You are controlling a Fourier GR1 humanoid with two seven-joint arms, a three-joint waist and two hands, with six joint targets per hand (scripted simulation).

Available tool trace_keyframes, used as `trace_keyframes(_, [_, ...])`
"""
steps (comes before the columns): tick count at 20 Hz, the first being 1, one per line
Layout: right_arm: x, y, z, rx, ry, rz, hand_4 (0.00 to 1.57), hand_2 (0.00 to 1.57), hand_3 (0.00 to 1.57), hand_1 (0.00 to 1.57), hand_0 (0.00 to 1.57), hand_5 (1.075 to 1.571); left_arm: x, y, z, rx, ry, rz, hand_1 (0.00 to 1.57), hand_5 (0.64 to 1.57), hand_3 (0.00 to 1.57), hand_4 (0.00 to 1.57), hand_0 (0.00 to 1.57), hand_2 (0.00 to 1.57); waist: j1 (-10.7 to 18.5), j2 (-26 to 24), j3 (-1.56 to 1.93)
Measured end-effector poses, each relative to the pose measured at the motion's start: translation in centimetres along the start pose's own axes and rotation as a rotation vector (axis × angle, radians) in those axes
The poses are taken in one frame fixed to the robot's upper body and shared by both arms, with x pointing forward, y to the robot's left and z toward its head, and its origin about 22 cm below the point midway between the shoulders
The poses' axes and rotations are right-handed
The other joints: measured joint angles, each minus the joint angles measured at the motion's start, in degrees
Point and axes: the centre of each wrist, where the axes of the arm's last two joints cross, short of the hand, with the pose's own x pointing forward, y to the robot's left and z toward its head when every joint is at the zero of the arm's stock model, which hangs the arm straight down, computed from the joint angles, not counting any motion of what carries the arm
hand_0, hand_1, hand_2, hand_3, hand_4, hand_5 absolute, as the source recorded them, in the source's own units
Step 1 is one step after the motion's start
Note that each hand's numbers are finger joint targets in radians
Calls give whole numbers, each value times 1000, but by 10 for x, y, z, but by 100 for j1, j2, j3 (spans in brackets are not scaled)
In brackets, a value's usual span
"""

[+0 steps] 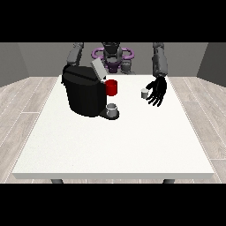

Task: Insert the coffee pod into the coffee machine and close the lid

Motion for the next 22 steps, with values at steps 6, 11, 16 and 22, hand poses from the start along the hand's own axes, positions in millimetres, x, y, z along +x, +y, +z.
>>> trace_keyframes(6, [-6,-1,3,-6,17,0,365,0,0,0,0,1571,4,-14,-1,-20,-25,-32,1324,1571,1151,57,1324,1324,4,-132,1])
trace_keyframes(11, [-14,-4,5,-20,29,-2,409,0,0,0,0,1571,11,-21,-5,-30,-45,-45,1151,1571,1182,323,1151,1262,67,-178,-14])
trace_keyframes(16, [-18,-16,7,-34,50,-12,341,0,0,0,0,1571,13,-33,-6,-39,-82,-39,1557,1571,1427,706,1557,1523,104,-302,-33])
trace_keyframes(22, [-30,-25,12,-55,75,-18,284,0,0,0,0,1571,28,-44,-12,-55,-160,3,1400,1571,1307,625,1400,1400,205,-436,-61])
